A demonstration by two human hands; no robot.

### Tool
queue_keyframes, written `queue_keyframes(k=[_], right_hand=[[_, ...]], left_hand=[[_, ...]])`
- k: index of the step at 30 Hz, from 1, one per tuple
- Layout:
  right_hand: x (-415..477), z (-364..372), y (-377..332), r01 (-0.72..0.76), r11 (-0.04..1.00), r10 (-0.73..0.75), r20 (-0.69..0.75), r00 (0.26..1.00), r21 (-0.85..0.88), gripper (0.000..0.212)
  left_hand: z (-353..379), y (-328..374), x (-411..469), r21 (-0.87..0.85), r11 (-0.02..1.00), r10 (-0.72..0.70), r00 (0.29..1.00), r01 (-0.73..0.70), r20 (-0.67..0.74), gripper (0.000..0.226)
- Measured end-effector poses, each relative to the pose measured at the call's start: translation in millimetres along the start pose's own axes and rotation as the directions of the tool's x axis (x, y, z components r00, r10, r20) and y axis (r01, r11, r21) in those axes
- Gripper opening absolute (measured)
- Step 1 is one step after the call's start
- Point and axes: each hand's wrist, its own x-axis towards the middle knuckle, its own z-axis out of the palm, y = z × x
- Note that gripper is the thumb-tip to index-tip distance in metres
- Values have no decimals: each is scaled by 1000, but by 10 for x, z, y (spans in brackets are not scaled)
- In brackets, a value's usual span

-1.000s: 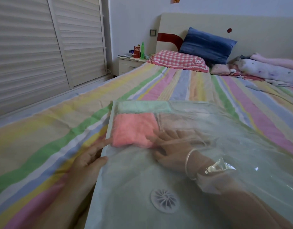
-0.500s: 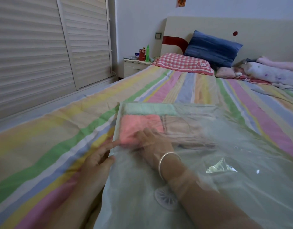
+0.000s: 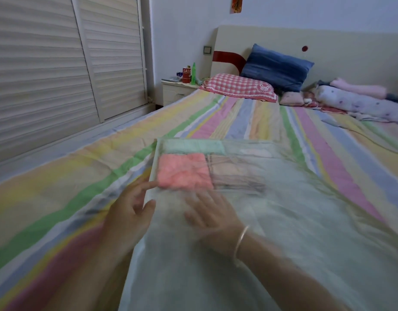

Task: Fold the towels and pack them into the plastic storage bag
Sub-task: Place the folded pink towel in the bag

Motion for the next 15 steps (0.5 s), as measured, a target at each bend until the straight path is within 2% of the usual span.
queue_keyframes(k=[2,4,6,7,8,11,13,15], right_hand=[[-352,-279,36,-42,998,44,67,997,-36,98],[-792,-408,151,-99,993,106,104,989,-70,101],[-1274,-403,282,-182,982,190,265,945,-55,104],[-1502,-390,326,-209,977,209,306,929,-34,97],[-1724,-402,342,-224,975,209,312,927,10,83],[-2356,-680,297,-158,976,125,210,970,149,38],[-2813,-943,235,-102,957,62,153,986,272,33],[-3278,-1200,222,-133,940,100,119,988,314,39]], left_hand=[[23,322,-216,40,994,101,987,-107,127,29],[116,704,-491,48,987,133,944,-154,302,26],[266,1099,-807,37,983,146,883,-182,447,26],[366,1265,-964,17,978,169,845,-206,507,28],[477,1400,-1122,7,974,184,807,-227,561,31],[805,1730,-1564,28,961,194,739,-276,646,30],[1023,1901,-1831,59,935,221,708,-348,670,29],[1234,2053,-2079,70,908,261,688,-413,677,29]])
